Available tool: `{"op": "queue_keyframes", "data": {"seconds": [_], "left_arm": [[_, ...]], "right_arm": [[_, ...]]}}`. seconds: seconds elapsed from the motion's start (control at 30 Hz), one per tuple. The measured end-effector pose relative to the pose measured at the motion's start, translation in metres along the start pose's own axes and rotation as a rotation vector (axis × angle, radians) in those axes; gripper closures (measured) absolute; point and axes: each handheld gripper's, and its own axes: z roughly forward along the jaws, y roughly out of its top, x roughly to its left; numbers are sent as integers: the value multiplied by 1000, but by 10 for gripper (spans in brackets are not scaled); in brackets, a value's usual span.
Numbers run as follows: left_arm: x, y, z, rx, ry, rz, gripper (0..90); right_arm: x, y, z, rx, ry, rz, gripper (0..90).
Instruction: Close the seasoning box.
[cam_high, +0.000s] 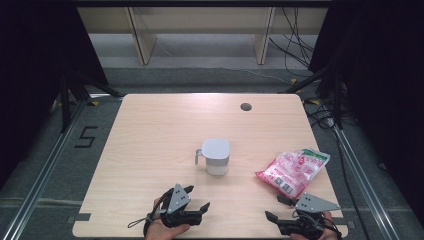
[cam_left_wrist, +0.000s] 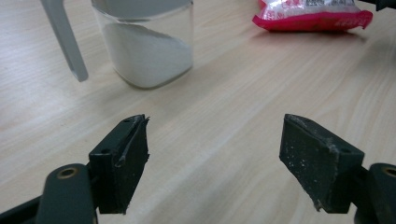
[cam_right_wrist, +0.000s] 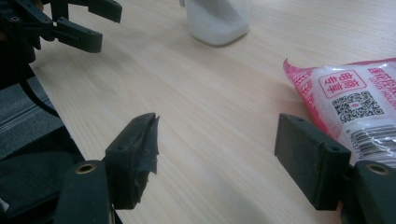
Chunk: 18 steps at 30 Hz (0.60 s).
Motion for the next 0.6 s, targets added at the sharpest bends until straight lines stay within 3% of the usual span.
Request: {"op": "queue_keyframes", "data": {"seconds": [0.03,0.07,0.1,0.23,0.33,0.37,0.4,0.47,0.6], "left_arm": [[-1,-1,0,3,-4,1,231],[-2,-1,0,14,1,7,232],[-3,-2,-1,13,-7,3,232],[-3,-4,-1,4,-7,-6,232],[0,-5,-2,8,-1,-13,232],[1,-5,-2,0,-2,-17,232],[2,-4,-4,25,15,6,232],[2,-5,-3,1,2,-11,232],[3,-5,-3,24,4,-8,231]], "right_arm": [[4,-1,-1,11,0,35,306],[2,-1,-1,1,-6,11,305],[5,-2,-2,19,1,34,304],[5,-3,-3,22,-17,-19,302],[6,-3,-1,31,9,-10,302],[6,-3,-1,30,8,-20,302],[6,-3,-1,34,6,-10,302],[6,-3,-2,39,2,-10,301],[5,-3,-2,39,-1,-18,301]]}}
